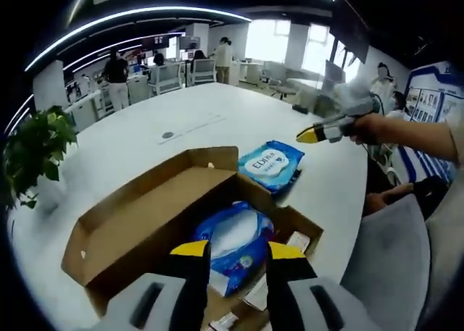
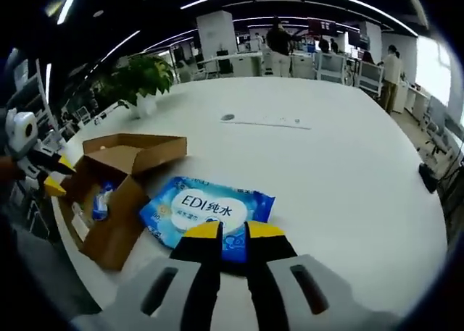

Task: Operate the shoe box by opening the lid, removing the specified soft item, and placing it in the target area until the item is outside and the box remains undamaged.

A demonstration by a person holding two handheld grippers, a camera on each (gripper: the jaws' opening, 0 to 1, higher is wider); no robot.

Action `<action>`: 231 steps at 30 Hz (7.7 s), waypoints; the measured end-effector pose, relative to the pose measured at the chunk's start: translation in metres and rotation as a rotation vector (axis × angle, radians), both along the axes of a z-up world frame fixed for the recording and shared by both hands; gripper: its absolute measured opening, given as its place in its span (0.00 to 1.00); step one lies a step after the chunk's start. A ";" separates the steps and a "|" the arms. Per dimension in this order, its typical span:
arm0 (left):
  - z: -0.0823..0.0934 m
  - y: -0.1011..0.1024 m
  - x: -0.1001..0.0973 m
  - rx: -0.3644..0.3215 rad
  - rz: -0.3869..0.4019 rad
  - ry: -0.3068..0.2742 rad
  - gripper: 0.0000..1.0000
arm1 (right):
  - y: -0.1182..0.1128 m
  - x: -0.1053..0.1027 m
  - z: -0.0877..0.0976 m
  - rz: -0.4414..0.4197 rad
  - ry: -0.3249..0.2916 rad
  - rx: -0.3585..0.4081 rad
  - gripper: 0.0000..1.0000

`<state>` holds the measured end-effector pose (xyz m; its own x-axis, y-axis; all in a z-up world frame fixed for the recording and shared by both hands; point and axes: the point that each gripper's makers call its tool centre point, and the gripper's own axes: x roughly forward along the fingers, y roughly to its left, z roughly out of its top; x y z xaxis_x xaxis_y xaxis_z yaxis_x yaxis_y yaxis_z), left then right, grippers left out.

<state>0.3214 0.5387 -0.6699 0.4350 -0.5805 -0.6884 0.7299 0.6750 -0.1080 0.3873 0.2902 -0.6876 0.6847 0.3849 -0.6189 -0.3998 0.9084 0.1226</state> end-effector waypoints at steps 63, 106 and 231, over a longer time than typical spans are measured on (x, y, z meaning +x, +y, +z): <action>-0.054 -0.047 -0.009 0.057 -0.509 0.032 0.09 | 0.210 -0.020 -0.016 0.712 -0.010 -0.186 0.10; -0.004 -0.009 -0.008 0.081 -0.407 -0.013 0.00 | 0.249 -0.026 0.024 0.784 -0.072 -0.177 0.00; -0.050 -0.396 0.050 0.041 -0.693 0.159 0.00 | -0.127 0.044 -0.029 0.505 0.033 -0.233 0.00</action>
